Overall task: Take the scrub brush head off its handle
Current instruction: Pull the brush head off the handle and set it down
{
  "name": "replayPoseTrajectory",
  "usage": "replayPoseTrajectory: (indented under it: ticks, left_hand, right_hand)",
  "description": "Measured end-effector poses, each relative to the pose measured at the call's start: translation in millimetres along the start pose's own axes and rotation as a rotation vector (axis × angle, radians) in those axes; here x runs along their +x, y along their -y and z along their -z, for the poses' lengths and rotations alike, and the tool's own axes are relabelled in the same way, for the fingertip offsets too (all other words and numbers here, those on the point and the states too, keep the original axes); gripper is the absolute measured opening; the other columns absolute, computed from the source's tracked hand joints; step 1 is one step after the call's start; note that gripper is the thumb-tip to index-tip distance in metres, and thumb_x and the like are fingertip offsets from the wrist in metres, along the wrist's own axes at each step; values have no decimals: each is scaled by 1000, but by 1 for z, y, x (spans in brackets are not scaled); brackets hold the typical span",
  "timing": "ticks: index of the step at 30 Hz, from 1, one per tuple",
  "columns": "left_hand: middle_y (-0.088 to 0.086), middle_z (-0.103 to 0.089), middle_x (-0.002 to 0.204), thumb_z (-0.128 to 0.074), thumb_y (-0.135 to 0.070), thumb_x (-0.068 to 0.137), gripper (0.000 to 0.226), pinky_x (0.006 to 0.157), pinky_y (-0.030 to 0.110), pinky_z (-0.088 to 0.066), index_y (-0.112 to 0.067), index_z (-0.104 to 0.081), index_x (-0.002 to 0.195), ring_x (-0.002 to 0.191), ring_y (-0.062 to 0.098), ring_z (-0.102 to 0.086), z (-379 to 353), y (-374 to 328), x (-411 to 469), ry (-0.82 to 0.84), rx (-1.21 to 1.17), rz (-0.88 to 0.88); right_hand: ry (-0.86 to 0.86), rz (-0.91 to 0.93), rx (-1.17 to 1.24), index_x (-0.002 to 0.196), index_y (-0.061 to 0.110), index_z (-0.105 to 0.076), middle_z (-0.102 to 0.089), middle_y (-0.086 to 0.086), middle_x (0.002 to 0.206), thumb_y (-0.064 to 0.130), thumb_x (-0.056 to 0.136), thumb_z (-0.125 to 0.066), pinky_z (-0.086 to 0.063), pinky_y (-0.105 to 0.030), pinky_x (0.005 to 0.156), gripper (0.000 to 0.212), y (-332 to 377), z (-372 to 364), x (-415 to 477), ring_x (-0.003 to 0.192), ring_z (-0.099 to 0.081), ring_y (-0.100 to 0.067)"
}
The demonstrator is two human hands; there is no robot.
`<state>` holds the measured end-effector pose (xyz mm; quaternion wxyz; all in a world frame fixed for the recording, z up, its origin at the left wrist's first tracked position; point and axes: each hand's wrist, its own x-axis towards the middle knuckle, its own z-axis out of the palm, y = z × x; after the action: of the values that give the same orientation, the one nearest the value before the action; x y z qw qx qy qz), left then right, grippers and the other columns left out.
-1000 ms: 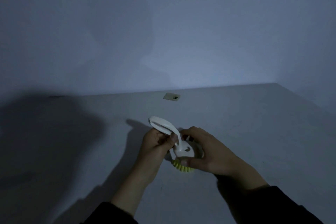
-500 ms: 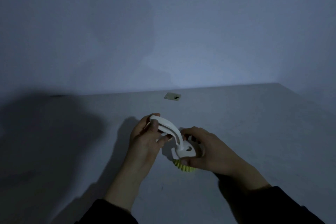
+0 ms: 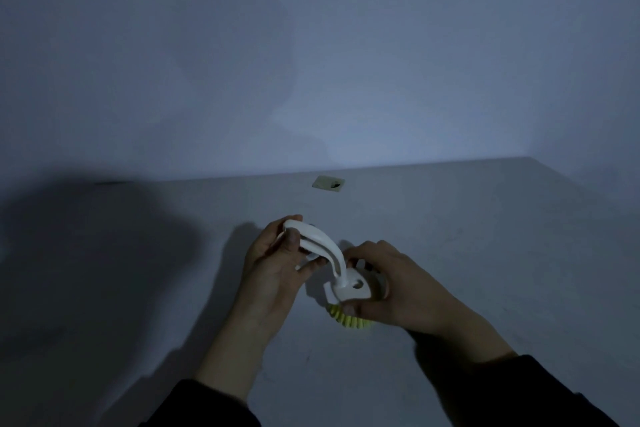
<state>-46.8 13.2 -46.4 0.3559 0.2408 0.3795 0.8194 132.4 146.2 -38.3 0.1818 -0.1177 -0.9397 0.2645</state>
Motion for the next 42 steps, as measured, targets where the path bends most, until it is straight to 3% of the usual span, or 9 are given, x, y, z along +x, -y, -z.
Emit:
replayPoseTrajectory:
  ticks: [9,15,20,24,28,30,34,37,42]
  left_hand:
    - [10,-76,105,-64,-22,86,23,78,44,-61,-16,-76,104,105,32,-72,1,-1,0,15,-59,21]
    - [12,-76,107,-66,-22,86,24,76,43,-61,-14,-74,107,104,31,-73,3,-3,0,28,-142,37]
    - [13,-76,110,-65,-23,87,28,77,42,-61,-11,-68,112,106,32,-72,5,-4,1,20,-199,44]
    - [13,-76,110,-65,-25,87,26,77,41,-61,-13,-71,110,107,32,-72,4,-7,1,1,-248,27]
    - [15,-75,112,-65,-22,87,26,78,43,-61,-11,-72,110,109,34,-71,3,-9,0,-29,-315,34]
    - [16,-74,115,-64,-19,87,28,78,44,-61,-9,-71,112,110,35,-70,2,-9,-1,-38,-328,38]
    - [15,-74,117,-62,-16,86,28,77,43,-62,-9,-71,111,108,33,-72,0,-10,-2,-35,-324,39]
    - [16,-72,120,-59,-14,85,31,74,42,-63,-7,-66,115,105,34,-73,-1,-10,-2,-47,-338,45]
    - [21,-67,119,-59,-9,85,33,75,43,-63,-6,-65,117,104,35,-73,1,-10,1,-67,-351,33]
  right_hand:
    - [-7,24,7,124,39,-58,-58,18,110,54,79,-82,-41,-16,81,53,-2,-1,0,102,-51,-2]
    - [-22,33,55,123,37,-60,-60,15,112,57,82,-73,-48,-30,86,48,0,2,0,105,-54,-7]
    - [-93,48,125,120,35,-63,-59,17,112,51,87,-70,-50,-30,87,38,1,2,0,106,-58,-6]
    - [-185,-26,216,119,41,-62,-60,18,111,58,86,-65,-56,-35,78,38,-2,-1,0,97,-64,-6]
    - [-249,-145,263,122,53,-55,-64,26,109,63,85,-62,-49,-16,65,38,-3,-4,-1,88,-67,1]
    - [-260,-173,296,121,54,-55,-65,27,108,62,86,-63,-49,-14,62,37,-3,-5,-1,85,-68,1]
    - [-278,-204,391,118,52,-60,-67,22,105,50,89,-65,-53,-15,62,30,-1,-5,2,80,-67,-4]
    - [-288,-242,597,118,49,-64,-70,15,104,26,96,-67,-56,-14,66,31,-2,-5,2,82,-71,-8]
    - [-337,-268,795,132,26,-61,-75,0,106,4,98,-63,-60,-26,69,40,-2,2,5,85,-74,-19]
